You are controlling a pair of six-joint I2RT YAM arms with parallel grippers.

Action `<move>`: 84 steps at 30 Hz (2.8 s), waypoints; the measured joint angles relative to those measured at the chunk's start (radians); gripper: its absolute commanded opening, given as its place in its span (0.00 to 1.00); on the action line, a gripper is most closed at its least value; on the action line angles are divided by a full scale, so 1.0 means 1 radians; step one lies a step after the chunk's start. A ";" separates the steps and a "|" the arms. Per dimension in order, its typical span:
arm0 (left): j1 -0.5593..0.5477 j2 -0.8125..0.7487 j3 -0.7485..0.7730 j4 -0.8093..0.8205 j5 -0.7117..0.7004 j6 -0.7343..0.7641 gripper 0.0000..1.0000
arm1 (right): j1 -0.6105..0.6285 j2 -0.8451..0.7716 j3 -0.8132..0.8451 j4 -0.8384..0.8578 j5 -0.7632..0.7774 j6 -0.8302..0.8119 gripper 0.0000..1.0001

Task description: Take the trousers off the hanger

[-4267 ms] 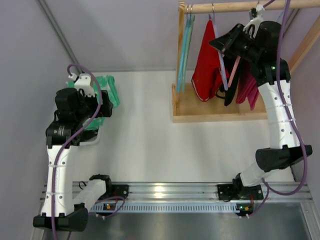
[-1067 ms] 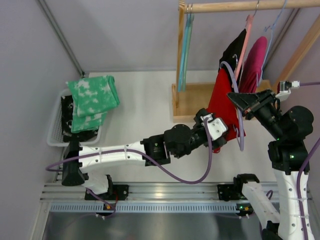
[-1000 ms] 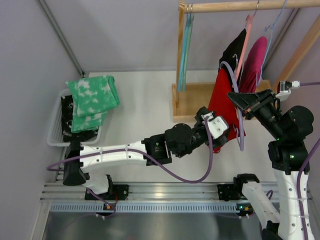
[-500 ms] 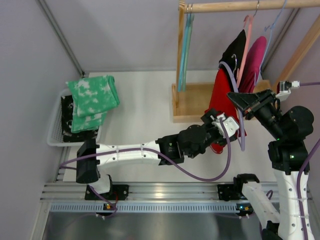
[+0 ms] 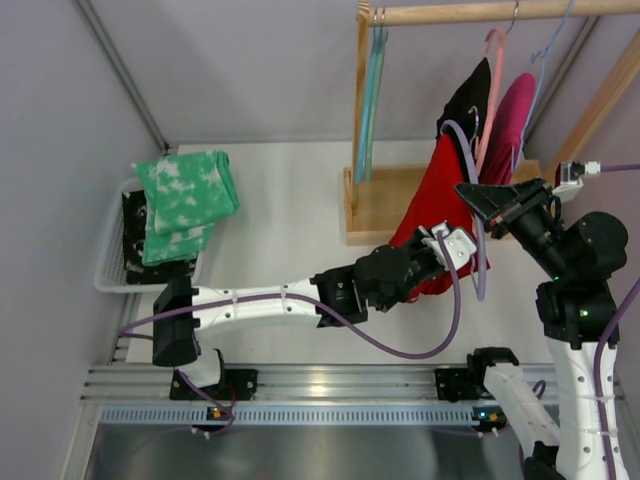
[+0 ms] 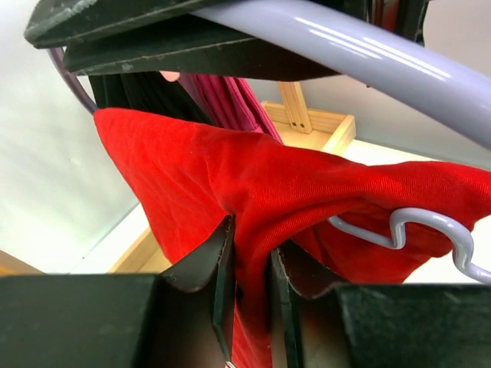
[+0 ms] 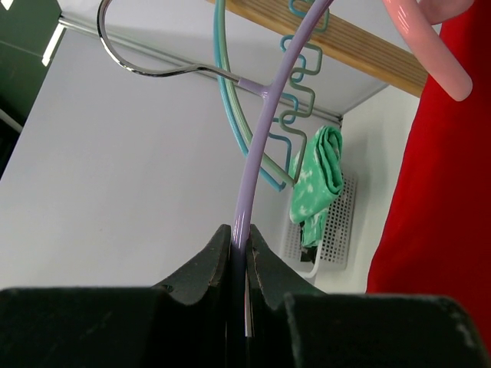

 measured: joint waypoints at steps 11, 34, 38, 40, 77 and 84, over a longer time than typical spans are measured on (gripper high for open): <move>0.011 -0.027 0.010 -0.039 0.007 0.004 0.00 | 0.000 -0.005 -0.050 0.022 0.008 -0.014 0.00; 0.028 -0.059 0.392 -0.356 0.028 0.032 0.00 | -0.047 -0.005 -0.273 0.120 -0.008 -0.059 0.00; 0.026 -0.059 0.490 -0.356 0.034 0.057 0.00 | -0.053 0.001 -0.306 0.111 -0.003 -0.092 0.00; 0.026 -0.058 0.539 -0.356 0.036 0.072 0.00 | -0.054 0.005 -0.320 0.110 0.001 -0.114 0.00; 0.400 -0.465 0.209 -0.383 0.175 -0.161 0.00 | -0.059 -0.068 -0.451 -0.102 0.026 -0.481 0.00; 0.601 -0.639 0.121 -0.447 0.242 -0.295 0.00 | -0.059 -0.034 -0.444 -0.119 0.034 -0.510 0.00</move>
